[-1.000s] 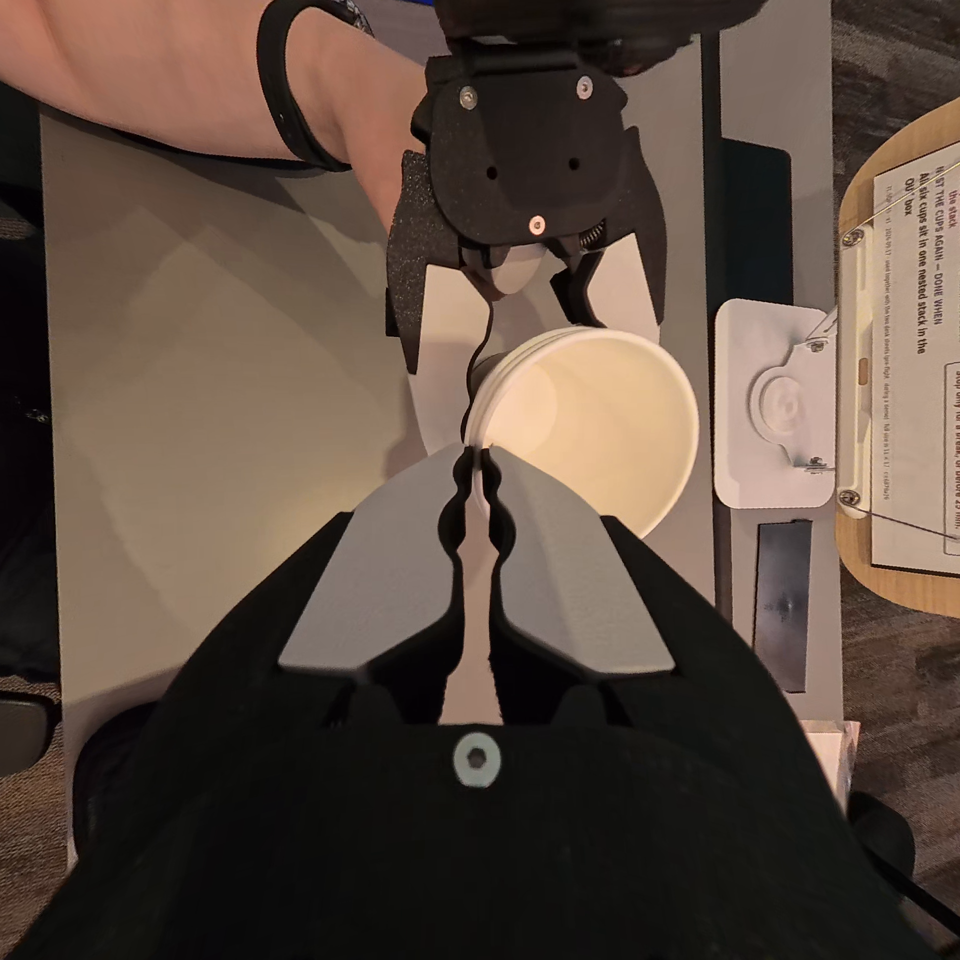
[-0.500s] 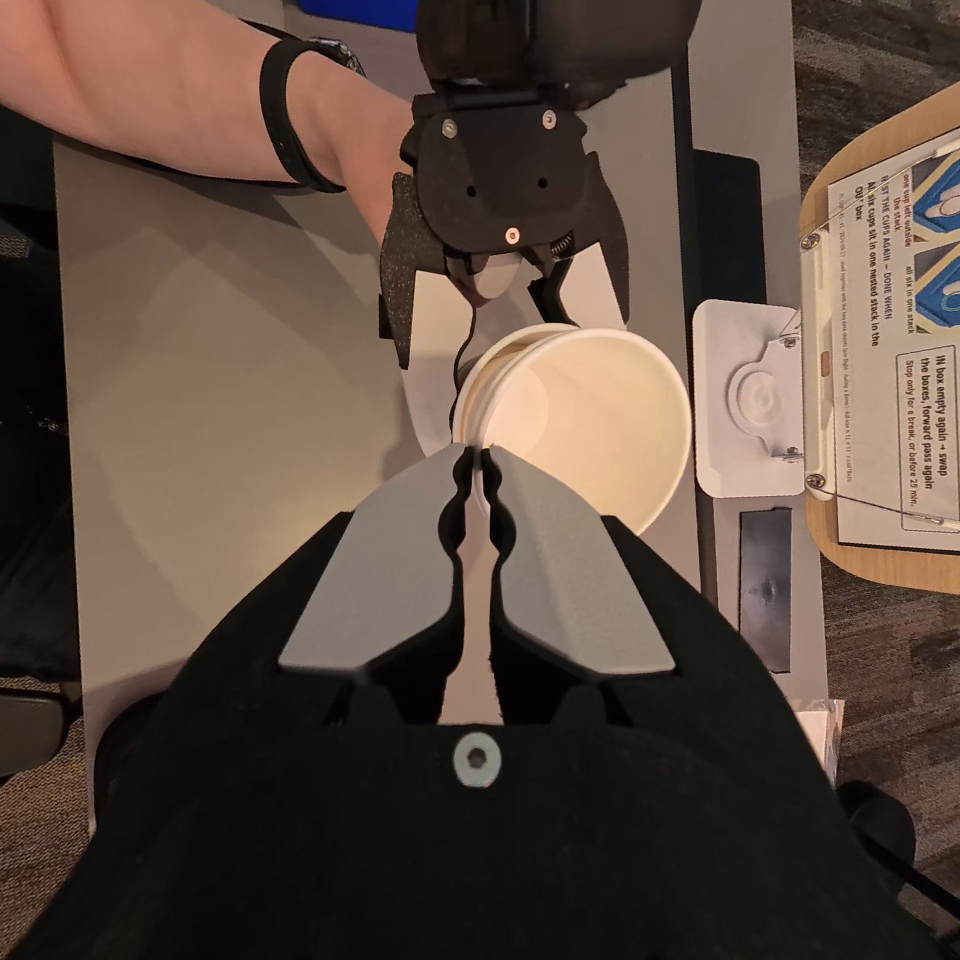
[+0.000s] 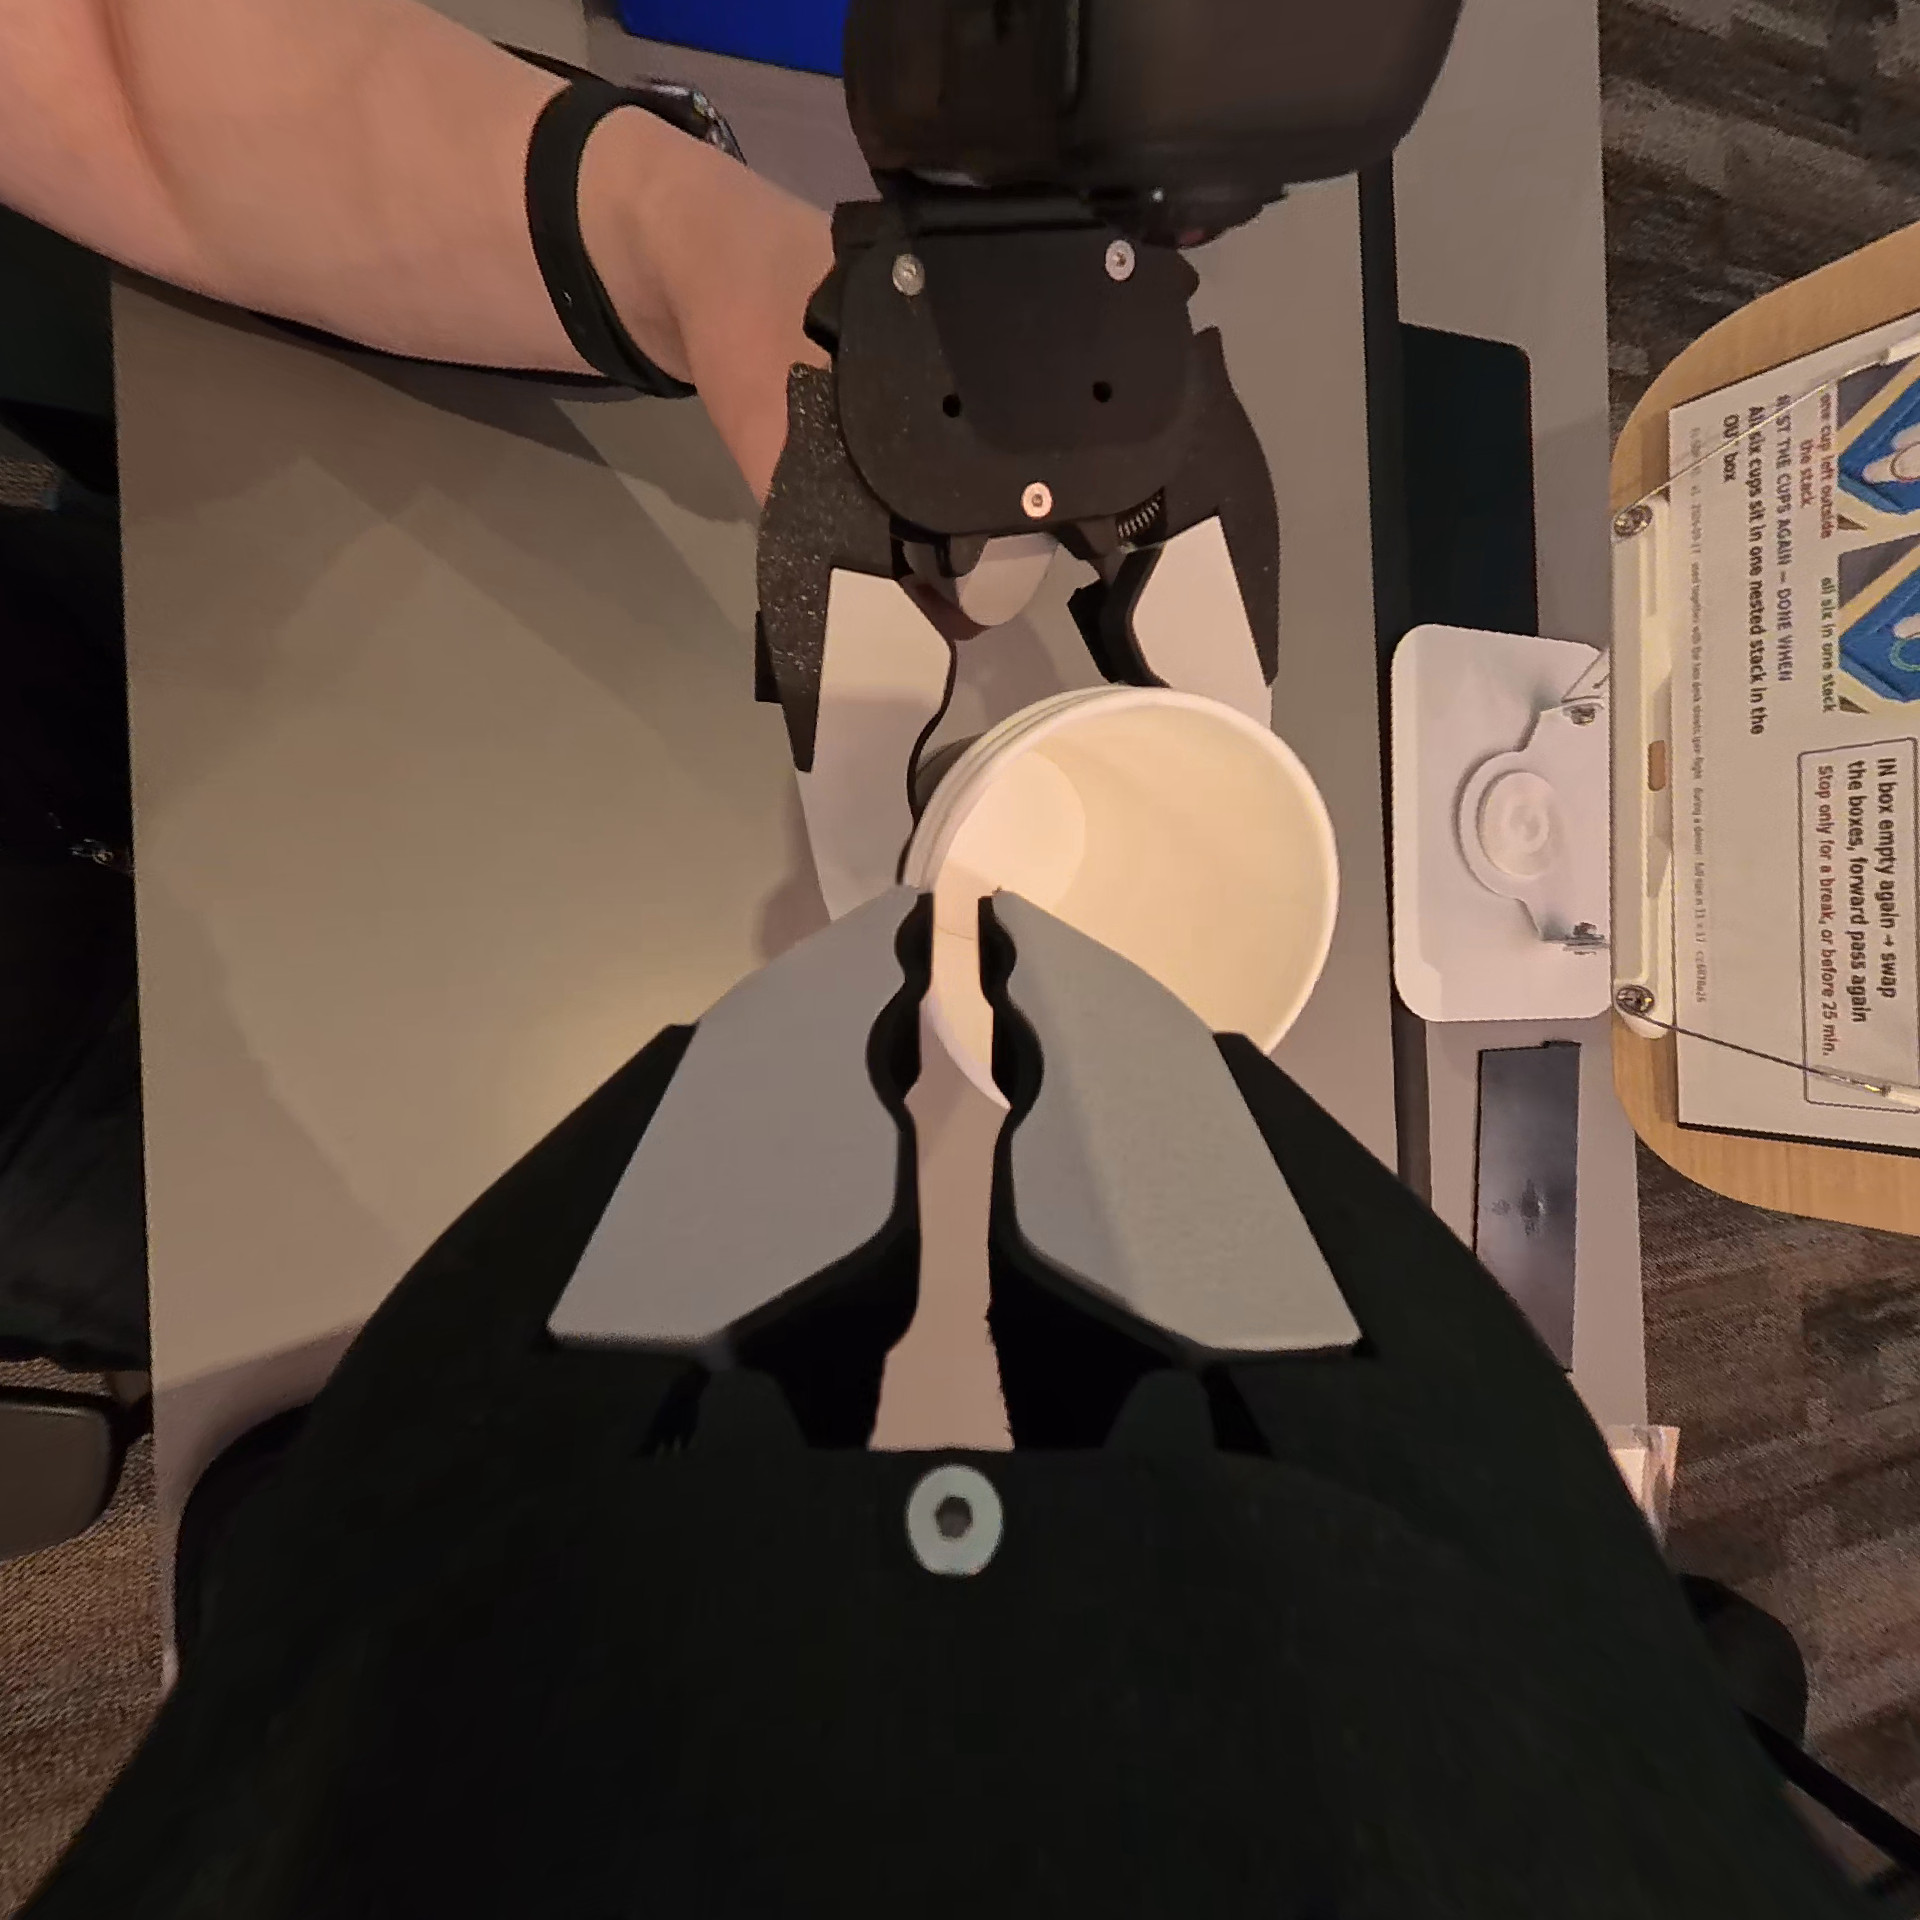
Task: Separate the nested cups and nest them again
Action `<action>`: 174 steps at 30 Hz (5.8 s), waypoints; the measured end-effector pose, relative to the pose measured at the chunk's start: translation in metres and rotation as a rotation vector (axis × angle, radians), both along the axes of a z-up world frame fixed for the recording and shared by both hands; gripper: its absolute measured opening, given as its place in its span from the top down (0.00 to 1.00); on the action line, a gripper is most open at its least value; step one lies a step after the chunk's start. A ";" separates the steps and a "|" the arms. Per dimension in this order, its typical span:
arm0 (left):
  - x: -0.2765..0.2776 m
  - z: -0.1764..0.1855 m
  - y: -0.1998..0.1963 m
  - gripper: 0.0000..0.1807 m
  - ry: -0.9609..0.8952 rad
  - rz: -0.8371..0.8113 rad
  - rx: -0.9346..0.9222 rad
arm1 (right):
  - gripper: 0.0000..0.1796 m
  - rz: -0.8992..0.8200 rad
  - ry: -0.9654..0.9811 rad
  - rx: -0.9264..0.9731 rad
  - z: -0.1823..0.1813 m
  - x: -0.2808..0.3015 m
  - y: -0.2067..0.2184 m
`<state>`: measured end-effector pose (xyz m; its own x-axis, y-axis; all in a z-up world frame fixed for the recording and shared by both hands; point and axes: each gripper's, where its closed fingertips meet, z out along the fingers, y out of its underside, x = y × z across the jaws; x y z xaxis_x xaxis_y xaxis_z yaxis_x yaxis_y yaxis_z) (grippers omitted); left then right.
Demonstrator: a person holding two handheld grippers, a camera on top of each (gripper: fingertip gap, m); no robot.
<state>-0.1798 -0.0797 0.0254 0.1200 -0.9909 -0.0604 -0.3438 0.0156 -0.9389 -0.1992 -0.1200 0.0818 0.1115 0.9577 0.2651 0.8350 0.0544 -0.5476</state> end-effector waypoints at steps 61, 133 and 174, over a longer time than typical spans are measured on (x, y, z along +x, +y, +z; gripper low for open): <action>-0.005 0.032 -0.016 0.49 -0.134 -0.072 -0.031 | 0.99 0.005 -0.044 0.012 0.018 -0.007 -0.015; -0.007 0.008 -0.018 0.49 -0.035 -0.137 -0.094 | 0.98 -1.231 -0.252 -0.152 -0.128 0.467 0.015; -0.010 0.026 -0.027 0.49 -0.091 -0.154 -0.117 | 0.93 -0.006 -0.089 -0.082 0.009 -0.012 -0.018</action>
